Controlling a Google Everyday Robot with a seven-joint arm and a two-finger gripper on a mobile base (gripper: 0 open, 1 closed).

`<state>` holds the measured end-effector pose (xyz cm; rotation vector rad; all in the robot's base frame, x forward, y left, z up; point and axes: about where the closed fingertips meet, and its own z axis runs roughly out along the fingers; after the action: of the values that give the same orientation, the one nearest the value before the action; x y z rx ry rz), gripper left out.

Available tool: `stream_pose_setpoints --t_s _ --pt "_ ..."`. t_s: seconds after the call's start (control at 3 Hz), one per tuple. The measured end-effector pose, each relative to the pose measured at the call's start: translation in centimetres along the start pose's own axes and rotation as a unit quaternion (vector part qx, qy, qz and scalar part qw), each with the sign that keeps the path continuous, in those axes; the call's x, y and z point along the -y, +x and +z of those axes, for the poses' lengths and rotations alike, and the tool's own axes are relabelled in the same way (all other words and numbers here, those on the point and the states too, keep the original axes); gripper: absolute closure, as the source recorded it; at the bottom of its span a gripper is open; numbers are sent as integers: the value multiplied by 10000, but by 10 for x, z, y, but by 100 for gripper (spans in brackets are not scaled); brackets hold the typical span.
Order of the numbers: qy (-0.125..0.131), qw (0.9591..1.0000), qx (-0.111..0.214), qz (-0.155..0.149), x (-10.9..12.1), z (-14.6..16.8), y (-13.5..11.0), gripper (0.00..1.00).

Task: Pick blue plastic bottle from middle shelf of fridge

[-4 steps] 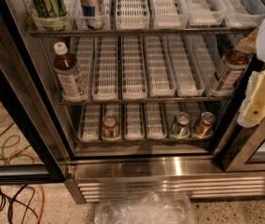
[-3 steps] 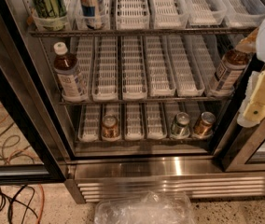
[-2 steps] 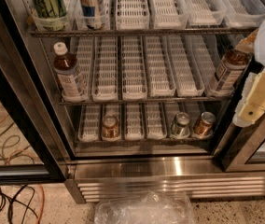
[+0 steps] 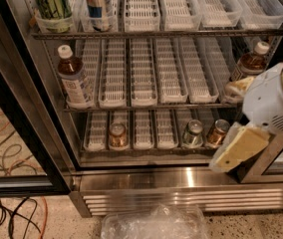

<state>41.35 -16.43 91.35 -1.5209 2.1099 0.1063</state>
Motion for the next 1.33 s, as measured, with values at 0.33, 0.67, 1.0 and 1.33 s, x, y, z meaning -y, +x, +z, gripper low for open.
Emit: stream_pose_setpoints --t_s 0.33,0.67,1.0,1.33 --pt "114 9991 401 85 1 9 -14 0" --pt "114 9991 401 85 1 9 -14 0" --pt "247 9969 694 285 0 22 -20 0" --pt "279 9901 1253 575 -26 60 -37 0"
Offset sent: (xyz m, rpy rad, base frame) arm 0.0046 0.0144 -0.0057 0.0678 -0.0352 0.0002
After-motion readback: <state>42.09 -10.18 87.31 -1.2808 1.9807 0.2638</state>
